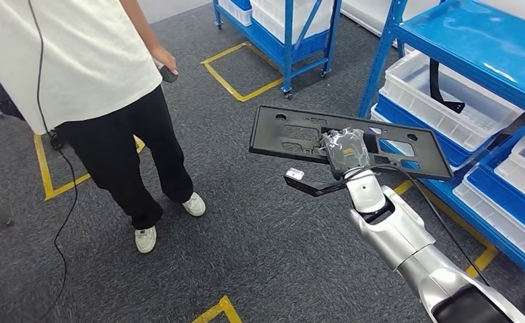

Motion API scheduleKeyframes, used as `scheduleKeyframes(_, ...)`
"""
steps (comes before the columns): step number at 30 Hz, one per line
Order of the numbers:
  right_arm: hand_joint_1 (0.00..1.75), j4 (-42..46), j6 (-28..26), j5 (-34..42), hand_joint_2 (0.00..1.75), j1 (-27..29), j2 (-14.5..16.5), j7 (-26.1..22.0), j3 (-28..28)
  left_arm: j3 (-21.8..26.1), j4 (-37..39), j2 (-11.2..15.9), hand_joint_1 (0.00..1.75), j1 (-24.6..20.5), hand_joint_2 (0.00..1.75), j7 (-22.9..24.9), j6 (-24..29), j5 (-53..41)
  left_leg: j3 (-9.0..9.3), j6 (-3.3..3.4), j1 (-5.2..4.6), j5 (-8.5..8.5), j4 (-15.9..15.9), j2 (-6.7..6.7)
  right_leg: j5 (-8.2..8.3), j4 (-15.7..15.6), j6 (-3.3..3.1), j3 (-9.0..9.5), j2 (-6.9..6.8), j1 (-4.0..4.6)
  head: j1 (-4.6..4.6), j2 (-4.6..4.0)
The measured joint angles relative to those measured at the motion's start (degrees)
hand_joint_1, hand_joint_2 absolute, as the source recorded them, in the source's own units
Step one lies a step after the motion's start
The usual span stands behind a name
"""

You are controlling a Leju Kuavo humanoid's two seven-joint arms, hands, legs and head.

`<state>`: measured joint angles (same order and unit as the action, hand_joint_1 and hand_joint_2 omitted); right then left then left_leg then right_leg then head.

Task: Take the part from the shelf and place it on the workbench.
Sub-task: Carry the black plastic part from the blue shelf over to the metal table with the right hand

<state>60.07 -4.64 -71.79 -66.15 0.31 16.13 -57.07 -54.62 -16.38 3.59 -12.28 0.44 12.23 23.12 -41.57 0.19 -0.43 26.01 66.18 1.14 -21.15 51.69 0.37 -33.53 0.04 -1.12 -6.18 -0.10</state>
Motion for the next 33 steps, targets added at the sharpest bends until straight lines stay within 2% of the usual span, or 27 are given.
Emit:
scheduleKeyframes(1,1.75,0.0,0.1,0.0,1.75,0.1,0.0,0.0,0.0,0.0,0.0,0.0,0.0,0.0,1.75,0.2,0.0,0.0,-1.86,-0.05,0.05,0.87,3.3,-0.37,-0.06,0.0,-0.07,0.02,-0.74,0.08,0.01,-0.01)
scheduleKeyframes(2,1.75,0.0,0.3,0.0,1.75,0.1,-0.1,0.0,-0.1,0.0,0.0,0.0,0.0,0.0,1.75,0.3,-0.1,-0.1,-2.59,-0.03,0.06,0.7,4.3,-0.49,-0.14,0.0,-0.13,0.07,-1.43,0.13,0.0,-0.01)
scheduleKeyframes(3,1.75,0.0,0.4,0.0,1.75,0.2,-0.1,0.0,-0.1,0.0,0.0,0.0,0.0,0.1,1.75,0.3,-0.1,-0.1,-1.88,0.11,0.01,-0.56,2.5,-0.6,-0.23,0.0,-0.16,0.16,-2.06,0.17,0.0,-0.01)
scheduleKeyframes(4,1.75,0.0,0.4,0.0,1.75,0.2,-0.1,-0.1,-0.2,0.1,0.0,0.0,0.0,0.1,1.75,0.2,-0.2,-0.1,0.08,0.35,-0.14,-2.61,-1.6,-0.94,-0.34,0.0,-0.16,0.3,-2.65,0.2,0.01,-0.01)
scheduleKeyframes(6,1.75,0.0,0.3,0.1,1.75,0.2,-0.1,-0.1,-0.2,0.2,0.0,0.0,0.0,-0.2,1.75,-0.1,-0.3,-0.4,5.29,1.15,-0.99,-6.52,-11.6,-3.25,-0.63,0.0,-0.02,0.54,-3.72,0.36,0.0,-0.01)
scheduleKeyframes(7,1.75,0.0,0.3,0.2,1.75,0.2,-0.2,-0.1,-0.2,0.3,0.0,0.0,0.0,-0.4,1.75,-0.2,-0.4,-0.6,6.99,1.47,-1.37,-7.52,-14.8,-4.18,-0.74,0.0,0.09,0.57,-4.18,0.46,0.01,0.0)
scheduleKeyframes(8,1.75,0.0,0.2,0.4,1.75,0.3,-0.3,-0.1,-0.2,0.4,0.0,0.0,0.0,-0.6,1.75,-0.2,-0.5,-0.7,7.8,1.71,-1.67,-7.88,-16.4,-4.69,-0.82,0.1,0.2,0.54,-4.68,0.58,0.01,-0.01)
scheduleKeyframes(10,1.75,-0.1,0.2,0.7,1.75,0.6,-0.6,-0.2,-0.2,0.4,0.0,0.0,0.0,-0.7,1.75,-0.2,-0.7,-0.7,7.91,2.06,-1.68,-8.07,-16.9,-3.6,-1.04,0.2,0.45,0.53,-5.64,0.68,0.01,0.01)
scheduleKeyframes(12,1.75,-0.3,0.0,0.9,1.75,0.9,-0.7,-0.3,-0.3,0.5,0.0,-0.1,0.0,-0.5,1.75,-0.3,-1.0,-0.8,8.11,2.62,-1.43,-8.43,-17.5,-2.42,-2.63,2.3,0.55,-0.36,-4.1,0.55,0.01,0.01)
scheduleKeyframes(13,1.75,-0.3,-0.1,1.0,1.75,0.9,-0.8,-0.4,-0.3,0.6,0.0,-0.1,0.0,-0.5,1.75,-0.3,-1.1,-0.9,8.25,2.93,-1.23,-8.59,-17.7,-1.87,-4.26,5.2,0.52,-1.72,-2.55,0.52,0.0,0.01)
scheduleKeyframes(14,1.75,-0.4,-0.1,1.0,1.75,1.0,-1.0,-0.4,-0.3,0.6,0.0,-0.1,0.0,-0.5,1.75,-0.3,-1.2,-1.0,8.23,3.09,-1.07,-8.65,-17.8,-1.27,-6.24,9.5,0.42,-3.76,-0.89,0.52,-0.01,0.01)
scheduleKeyframes(15,1.75,-0.5,-0.2,1.1,1.75,1.0,-1.2,-0.4,-0.3,0.7,0.0,-0.1,0.0,-0.5,1.75,-0.2,-1.3,-1.0,8.21,3.21,-0.94,-8.69,-17.8,-0.63,-8.11,14.2,0.42,-6.12,0.09,0.58,-0.01,0.01)
scheduleKeyframes(16,1.75,-0.6,-0.2,1.1,1.75,1.1,-1.3,-0.4,-0.3,0.8,0.0,-0.2,0.0,-0.5,1.75,-0.1,-1.3,-1.1,8.21,3.26,-0.82,-8.72,-17.8,0.09,-9.27,18.1,0.55,-8.14,0.58,0.61,-0.01,0.01)
scheduleKeyframes(17,1.75,-0.7,-0.2,1.2,1.75,1.1,-1.5,-0.4,-0.3,0.8,0.0,-0.3,0.0,-0.5,1.75,0.2,-1.4,-1.2,8.23,3.27,-0.65,-8.73,-17.7,0.88,-9.37,19.9,0.78,-9.24,0.79,0.58,-0.01,0.01)
scheduleKeyframes(18,1.75,-0.8,-0.2,1.3,1.75,1.1,-1.6,-0.4,-0.3,0.9,0.0,-0.3,0.0,-0.4,1.75,0.4,-1.4,-1.2,8.28,3.23,-0.43,-8.71,-17.7,1.64,-8.28,19.1,1.07,-9.06,0.85,0.46,-0.01,0.01)
scheduleKeyframes(19,1.75,-0.8,-0.2,1.4,1.75,1.1,-1.6,-0.5,-0.3,0.9,0.0,-0.4,0.0,-0.4,1.75,0.5,-1.4,-1.2,8.34,3.12,-0.15,-8.65,-17.5,2.41,-6.17,15.9,1.44,-7.61,0.99,0.24,-0.01,0.01)
scheduleKeyframes(21,1.75,-0.9,-0.5,1.5,1.75,0.6,-1.7,-0.5,-0.3,1.1,0.0,-0.5,0.0,-0.5,1.75,0.6,-1.4,-1.1,8.24,2.61,0.27,-8.37,-17.0,3.82,-1.65,6.6,2.32,-3.2,3.0,-0.66,-0.01,0.01)
scheduleKeyframes(22,1.75,-0.9,-0.7,1.6,1.75,0.4,-1.8,-0.6,-0.3,1.1,0.0,-0.5,0.0,-0.6,1.75,0.6,-1.4,-1.0,8.0,2.26,0.39,-8.31,-16.6,4.44,-0.42,3.1,2.6,-1.49,3.99,-1.04,0.0,0.01)
scheduleKeyframes(23,1.75,-1.0,-0.9,1.6,1.75,0.2,-1.8,-0.6,-0.3,1.2,0.0,-0.5,0.0,-0.7,1.75,0.6,-1.3,-1.0,7.67,1.89,0.43,-8.38,-16.4,4.96,0.02,1.2,2.76,-0.56,4.66,-1.25,0.0,0.01)
scheduleKeyframes(24,1.75,-1.0,-1.1,1.6,1.75,0.0,-1.9,-0.6,-0.3,1.2,0.0,-0.5,0.0,-0.7,1.75,0.6,-1.3,-1.0,7.32,1.53,0.52,-8.59,-16.2,5.54,-0.13,0.6,2.7,-0.25,4.57,-1.16,0.0,0.01)
scheduleKeyframes(25,1.75,-1.1,-1.2,1.7,1.75,0.0,-1.9,-0.6,-0.3,1.2,0.1,-0.4,0.0,-0.6,1.75,0.6,-1.3,-0.9,7.01,1.21,0.63,-8.81,-16.2,6.16,-0.21,0.5,2.51,-0.24,3.73,-1.07,0.02,0.01)
scheduleKeyframes(26,1.75,-1.1,-1.2,1.7,1.75,-0.1,-1.8,-0.7,-0.3,1.2,0.1,-0.5,0.0,-0.5,1.75,0.6,-1.4,-0.6,6.59,0.89,0.63,-8.72,-16.0,5.84,-0.23,0.6,2.33,-0.21,3.04,-0.99,0.01,0.01)
scheduleKeyframes(28,1.75,-1.1,-1.2,1.7,1.75,-0.3,-1.8,-0.7,-0.3,1.4,0.2,-0.7,0.0,-0.3,1.75,0.3,-1.3,0.6,4.57,0.29,0.49,-6.97,-12.4,3.05,-0.26,0.4,1.77,-0.02,1.67,-0.97,-0.02,0.0)
scheduleKeyframes(29,1.75,-1.1,-1.1,1.7,1.75,-0.5,-1.8,-0.6,-0.3,1.7,0.2,-0.8,0.0,-0.3,1.75,-0.3,-1.2,1.6,2.54,0.03,0.44,-5.25,-8.3,1.14,-0.31,0.3,1.54,0.07,1.03,-0.82,-0.03,0.0)
scheduleKeyframes(30,1.75,-1.1,-1.1,1.7,1.75,-0.5,-1.8,-0.5,-0.3,2.1,0.2,-0.8,0.0,-0.3,1.75,-1.0,-1.1,2.7,0.1,-0.11,0.45,-3.44,-3.4,0.01,-0.37,0.2,1.35,0.1,0.3,-0.66,-0.03,0.01)
scheduleKeyframes(32,1.75,-1.1,-1.0,1.9,1.75,-0.3,-2.0,-0.4,-0.3,3.3,0.2,-0.9,0.0,-0.4,1.75,-2.8,-0.9,5.2,-3.85,0.04,0.4,-1.4,3.8,-0.53,-0.5,0.2,1.15,0.16,-1.17,-0.3,-0.03,0.01)
scheduleKeyframes(33,1.75,-1.1,-1.0,2.0,1.75,-0.3,-2.1,-0.3,-0.3,3.9,0.2,-0.9,0.0,-0.4,1.75,-3.8,-1.1,6.6,-4.1,0.32,0.22,-1.93,4.0,-0.59,-0.6,0.1,1.02,0.23,-1.82,-0.18,-0.03,0.01)
